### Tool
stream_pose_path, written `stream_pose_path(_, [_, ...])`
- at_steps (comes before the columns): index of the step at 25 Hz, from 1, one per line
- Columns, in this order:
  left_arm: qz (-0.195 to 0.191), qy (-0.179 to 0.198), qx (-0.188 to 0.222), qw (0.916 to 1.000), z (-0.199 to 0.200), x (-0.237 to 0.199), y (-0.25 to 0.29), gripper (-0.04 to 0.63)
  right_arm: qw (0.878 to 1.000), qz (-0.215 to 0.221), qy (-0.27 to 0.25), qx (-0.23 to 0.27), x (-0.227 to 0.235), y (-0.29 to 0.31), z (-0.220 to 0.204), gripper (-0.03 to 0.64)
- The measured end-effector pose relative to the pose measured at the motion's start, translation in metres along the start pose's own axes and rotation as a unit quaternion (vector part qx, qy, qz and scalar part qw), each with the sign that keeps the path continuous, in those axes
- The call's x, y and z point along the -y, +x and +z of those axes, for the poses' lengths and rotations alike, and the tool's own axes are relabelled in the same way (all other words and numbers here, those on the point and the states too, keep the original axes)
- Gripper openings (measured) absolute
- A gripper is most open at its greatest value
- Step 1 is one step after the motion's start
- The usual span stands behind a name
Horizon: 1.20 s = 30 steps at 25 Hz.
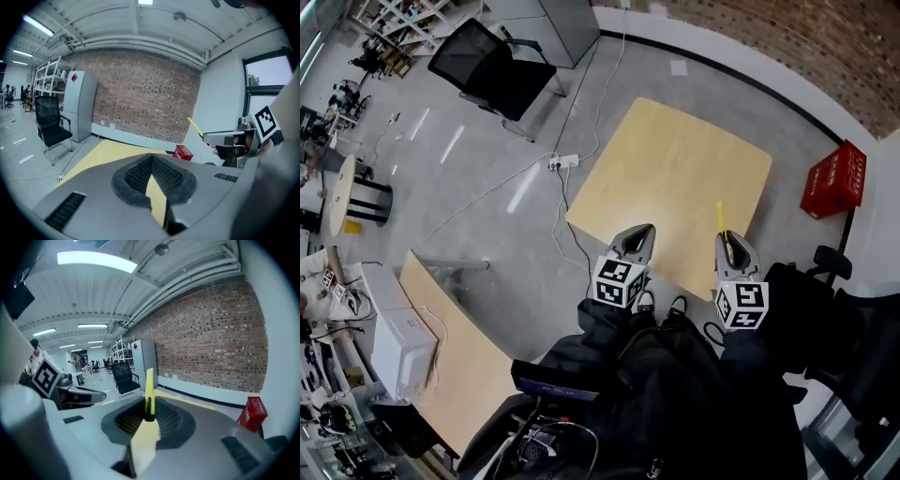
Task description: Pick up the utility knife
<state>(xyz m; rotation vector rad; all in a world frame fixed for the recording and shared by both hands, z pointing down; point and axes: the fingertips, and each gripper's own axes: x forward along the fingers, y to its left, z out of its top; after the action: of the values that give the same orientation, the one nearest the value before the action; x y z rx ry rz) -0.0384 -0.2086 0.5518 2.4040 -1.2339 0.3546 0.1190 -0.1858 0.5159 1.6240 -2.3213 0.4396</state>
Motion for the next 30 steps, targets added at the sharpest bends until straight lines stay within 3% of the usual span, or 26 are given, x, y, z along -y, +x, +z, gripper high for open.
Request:
stream_pose_path(7, [-0.022, 0.023, 0.042, 0.9986, 0.036, 0.017, -0.006, 0.0, 0.999, -0.012, -0.004, 0.051, -0.001, -0.027, 0.036, 0.069])
stream_pose_path(15, [-0.021, 0.034, 0.08, 0.996, 0.067, 0.018, -0.023, 0.0, 0.996, -0.015, -0.019, 0.09, -0.01, -0.048, 0.064, 0.069])
stream_pose_path(30, [-0.024, 0.081, 0.181, 0.9798, 0.151, 0.034, -0.058, 0.0, 0.977, -0.019, -0.069, 0.201, -0.032, -0.082, 0.155, 0.069])
